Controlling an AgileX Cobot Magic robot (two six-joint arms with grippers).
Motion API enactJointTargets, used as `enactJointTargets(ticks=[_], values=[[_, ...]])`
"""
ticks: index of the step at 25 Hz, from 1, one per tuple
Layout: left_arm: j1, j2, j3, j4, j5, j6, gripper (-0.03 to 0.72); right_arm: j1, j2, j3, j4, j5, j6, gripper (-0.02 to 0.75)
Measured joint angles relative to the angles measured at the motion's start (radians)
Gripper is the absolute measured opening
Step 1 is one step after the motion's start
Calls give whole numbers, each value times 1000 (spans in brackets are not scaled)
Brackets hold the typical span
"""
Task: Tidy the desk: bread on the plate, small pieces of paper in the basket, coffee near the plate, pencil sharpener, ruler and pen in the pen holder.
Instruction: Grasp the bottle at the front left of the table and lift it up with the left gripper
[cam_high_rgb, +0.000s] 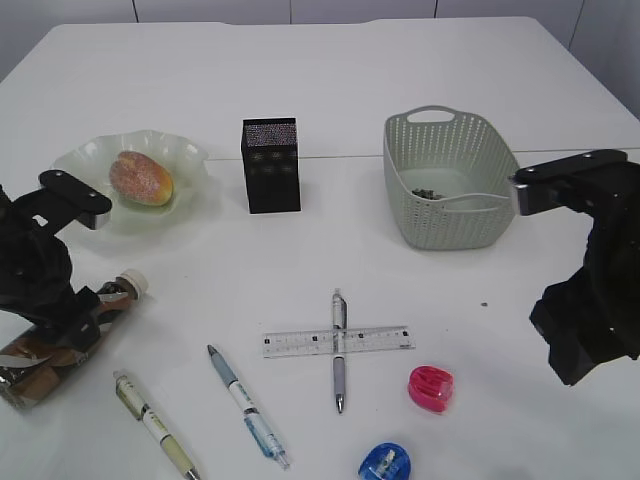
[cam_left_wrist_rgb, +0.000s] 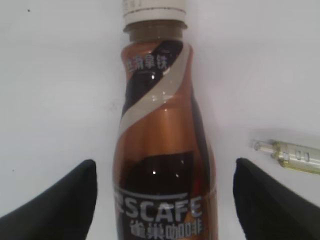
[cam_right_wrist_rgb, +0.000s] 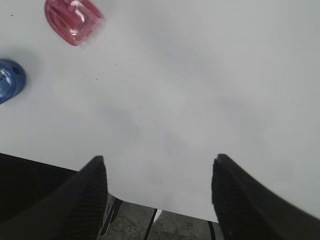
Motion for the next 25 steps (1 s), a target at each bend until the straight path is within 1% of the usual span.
enactJointTargets(ticks=[4, 7, 12, 17, 19, 25], values=[[0, 38, -2, 0, -12, 0, 611, 0, 0, 0, 0, 0, 0, 480], [0, 55, -2, 0, -12, 0, 587, 0, 0, 0, 0, 0, 0, 480], [0, 55, -4, 2, -12, 0, 495, 0, 0, 0, 0, 0, 0, 480], [0, 55, -4, -2, -21, 0, 431, 0, 0, 0, 0, 0, 0, 480], [0, 56, -4, -28, -22, 0, 408, 0, 0, 0, 0, 0, 0, 480], [0, 34, -2, -81, -16, 0, 398, 0, 0, 0, 0, -8, 0, 480]])
